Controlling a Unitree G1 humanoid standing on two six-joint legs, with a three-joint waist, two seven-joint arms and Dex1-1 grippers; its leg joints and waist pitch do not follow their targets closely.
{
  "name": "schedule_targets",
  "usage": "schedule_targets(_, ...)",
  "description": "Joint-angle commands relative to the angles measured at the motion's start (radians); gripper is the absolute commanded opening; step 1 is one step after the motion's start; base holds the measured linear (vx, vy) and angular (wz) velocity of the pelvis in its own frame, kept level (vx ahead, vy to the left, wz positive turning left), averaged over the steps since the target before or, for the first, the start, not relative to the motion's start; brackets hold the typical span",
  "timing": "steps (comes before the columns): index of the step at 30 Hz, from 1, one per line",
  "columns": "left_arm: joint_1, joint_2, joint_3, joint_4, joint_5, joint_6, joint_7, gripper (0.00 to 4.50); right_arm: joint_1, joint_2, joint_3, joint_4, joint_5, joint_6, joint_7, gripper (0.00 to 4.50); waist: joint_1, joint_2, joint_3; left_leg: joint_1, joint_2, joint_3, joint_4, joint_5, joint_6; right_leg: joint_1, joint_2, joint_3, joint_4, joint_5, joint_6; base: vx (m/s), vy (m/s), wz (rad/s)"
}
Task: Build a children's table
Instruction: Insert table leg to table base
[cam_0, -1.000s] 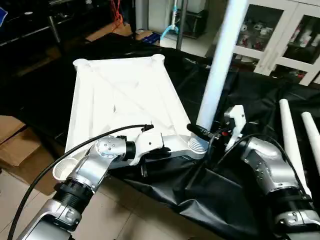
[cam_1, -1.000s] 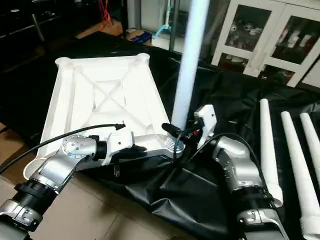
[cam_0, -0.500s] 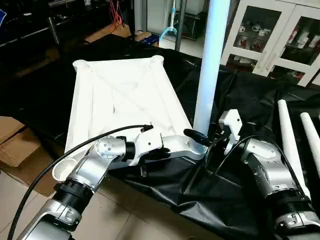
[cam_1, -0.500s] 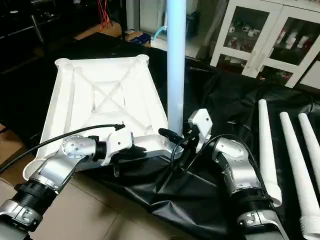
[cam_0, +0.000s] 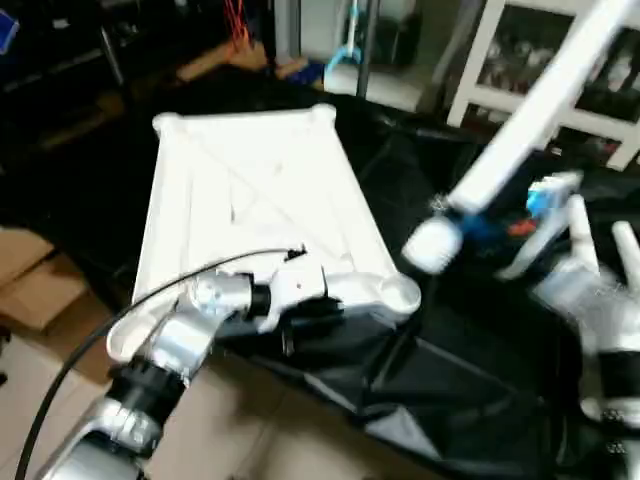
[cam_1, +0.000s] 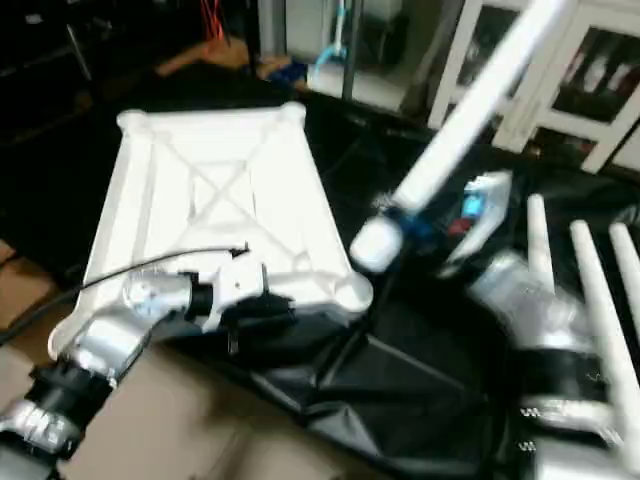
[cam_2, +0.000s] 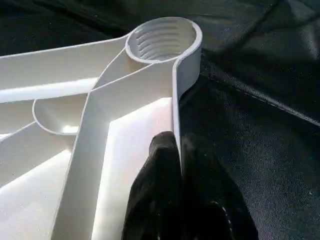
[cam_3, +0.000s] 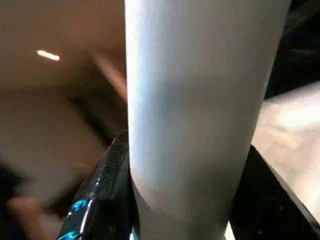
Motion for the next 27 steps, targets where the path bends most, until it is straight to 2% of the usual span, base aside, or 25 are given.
schedule_targets(1,0.012,-0.011,0.002,-0.037,-0.015,-0.001,0.005,0.0,0.008,0.002,-0.056,-0.063,0.108,0.116,-0.006,1.88,0.005,-0.013,-0.059,0.003,0.032,-0.001,-0.07,0.045,0.156,0.079,-0.056,0.046,-0.071,-0.042,-0.25,0.0,0.0,0.0)
schedule_targets(5,0.015,-0.015,0.002,-0.041,-0.018,0.003,0.005,0.0,0.01,0.015,-0.094,-0.075,0.156,0.179,-0.036,1.88,0.005,-0.014,-0.058,0.001,0.029,-0.001,-0.073,0.027,0.113,0.076,-0.055,0.045,-0.079,-0.099,-0.233,0.0,0.0,0.0)
schedule_targets(8,0.015,-0.015,0.001,-0.044,-0.017,0.004,0.004,0.0,0.017,0.012,-0.095,-0.088,0.17,0.202,-0.045,1.88,0.005,-0.014,-0.06,0.002,0.03,-0.002,-0.074,0.036,0.094,0.076,-0.054,0.044,-0.077,-0.086,-0.227,0.0,0.0,0.0)
schedule_targets(9,0.015,-0.016,0.001,-0.045,-0.017,0.005,0.004,0.0,0.022,0.008,-0.091,-0.095,0.174,0.21,-0.047,1.88,0.005,-0.013,-0.061,0.002,0.03,-0.002,-0.074,0.049,0.097,0.077,-0.055,0.044,-0.074,-0.06,-0.229,0.0,0.0,0.0)
schedule_targets(10,0.015,-0.017,0.001,-0.047,-0.017,0.007,0.004,0.0,0.025,0.006,-0.088,-0.099,0.181,0.219,-0.051,1.88,0.004,-0.018,-0.063,0.001,0.029,-0.001,-0.072,0.055,0.1,0.078,-0.054,0.044,-0.073,-0.051,-0.229,0.0,0.0,0.0)
schedule_targets(13,0.017,-0.018,-0.001,-0.057,-0.016,0.013,0.006,0.0,0.032,0.001,-0.087,-0.119,0.24,0.248,-0.089,1.88,0.008,-0.017,-0.065,0.0,0.028,-0.001,-0.072,0.069,0.11,0.079,-0.056,0.044,-0.073,-0.044,-0.23,0.0,0.0,0.0)
schedule_targets(17,0.022,-0.013,-0.006,-0.067,-0.015,0.015,0.002,0.0,0.035,0.019,-0.117,-0.146,0.294,0.306,-0.133,1.88,0.008,-0.019,-0.065,0.0,0.028,-0.001,-0.073,0.071,0.105,0.079,-0.056,0.044,-0.074,-0.056,-0.22,0.0,0.0,0.0)
schedule_targets(21,0.027,-0.011,-0.007,-0.073,-0.014,0.017,-0.001,0.0,0.04,0.025,-0.132,-0.154,0.325,0.327,-0.155,1.88,0.011,-0.018,-0.066,0.0,0.028,0.0,-0.073,0.062,0.091,0.079,-0.056,0.044,-0.076,-0.077,-0.214,0.0,0.0,0.0)
schedule_targets(25,0.037,-0.009,-0.009,-0.083,-0.013,0.018,-0.002,0.0,0.05,0.034,-0.13,-0.165,0.34,0.318,-0.185,1.88,0.013,-0.02,-0.068,-0.002,0.027,0.0,-0.072,0.074,0.089,0.08,-0.057,0.045,-0.073,-0.062,-0.211,0.0,0.0,0.0)
schedule_targets(26,0.04,-0.009,-0.01,-0.087,-0.013,0.019,-0.001,0.0,0.059,0.043,-0.115,-0.184,0.291,0.282,-0.207,1.88,0.013,-0.02,-0.069,-0.001,0.028,-0.001,-0.072,0.078,0.088,0.081,-0.057,0.044,-0.072,-0.06,-0.21,0.0,0.0,0.0)
schedule_targets(27,0.04,-0.009,-0.01,-0.087,-0.013,0.019,-0.001,0.0,0.059,0.043,-0.115,-0.184,0.291,0.282,-0.207,1.88,0.011,-0.021,-0.069,-0.002,0.027,0.0,-0.072,0.086,0.085,0.079,-0.057,0.044,-0.071,-0.052,-0.205,0.0,0.0,0.0)
